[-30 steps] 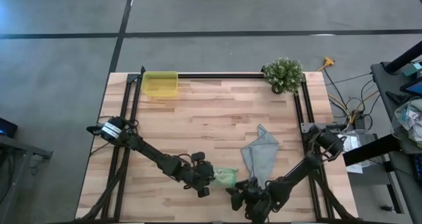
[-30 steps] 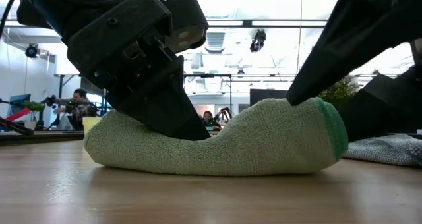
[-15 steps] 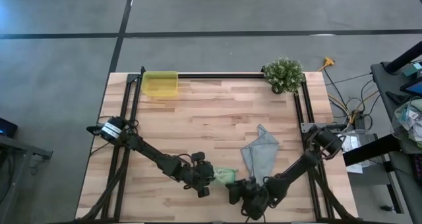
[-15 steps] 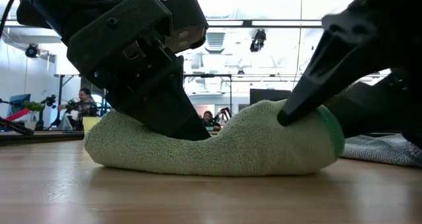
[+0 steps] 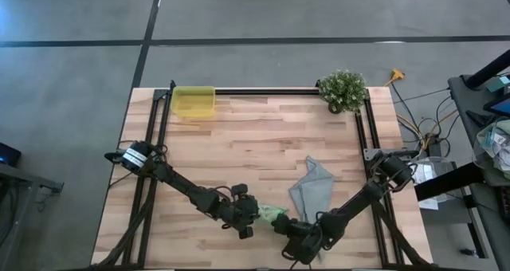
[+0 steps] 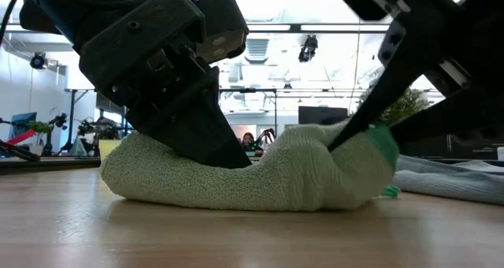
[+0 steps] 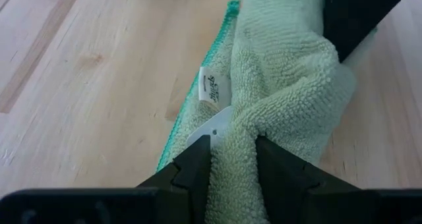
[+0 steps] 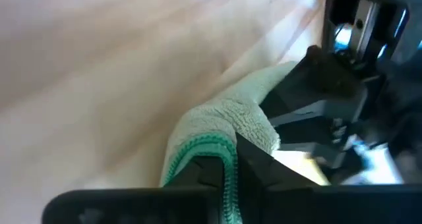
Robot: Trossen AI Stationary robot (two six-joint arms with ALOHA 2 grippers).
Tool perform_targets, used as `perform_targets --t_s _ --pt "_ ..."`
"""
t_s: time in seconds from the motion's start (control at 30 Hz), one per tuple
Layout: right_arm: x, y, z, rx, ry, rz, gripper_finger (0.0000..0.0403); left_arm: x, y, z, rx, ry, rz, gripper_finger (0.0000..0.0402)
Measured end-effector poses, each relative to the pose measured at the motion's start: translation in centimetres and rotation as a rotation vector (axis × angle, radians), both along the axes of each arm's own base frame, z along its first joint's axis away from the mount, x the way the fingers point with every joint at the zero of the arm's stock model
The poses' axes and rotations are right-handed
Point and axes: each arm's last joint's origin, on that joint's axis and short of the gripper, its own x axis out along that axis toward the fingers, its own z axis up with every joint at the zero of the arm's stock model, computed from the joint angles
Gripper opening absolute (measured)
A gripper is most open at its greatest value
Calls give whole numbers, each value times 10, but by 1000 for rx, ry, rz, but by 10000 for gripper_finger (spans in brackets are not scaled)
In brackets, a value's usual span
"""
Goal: Roll microfiber towels into tight, uniform cylinder then place into a basket
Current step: Roll the green towel
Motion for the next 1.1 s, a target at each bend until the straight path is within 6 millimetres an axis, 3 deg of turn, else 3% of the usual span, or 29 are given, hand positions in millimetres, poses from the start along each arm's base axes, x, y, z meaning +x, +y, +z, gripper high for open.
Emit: perform_targets --t_s 0.3,0.63,0.9,1.1 --pt "-3 -1 -5 392 -7 -205 10 0 0 0 -4 8 -7 100" --pt "-7 -8 -11 704 -97 -336 9 -2 -3 16 -65 1 -51 100" --pt "-18 -46 -11 1168 -176 -391 9 -9 -5 33 -91 7 -82 100" --pt "-34 -72 -22 1323 -187 -525 9 -9 -5 34 -91 3 -79 100"
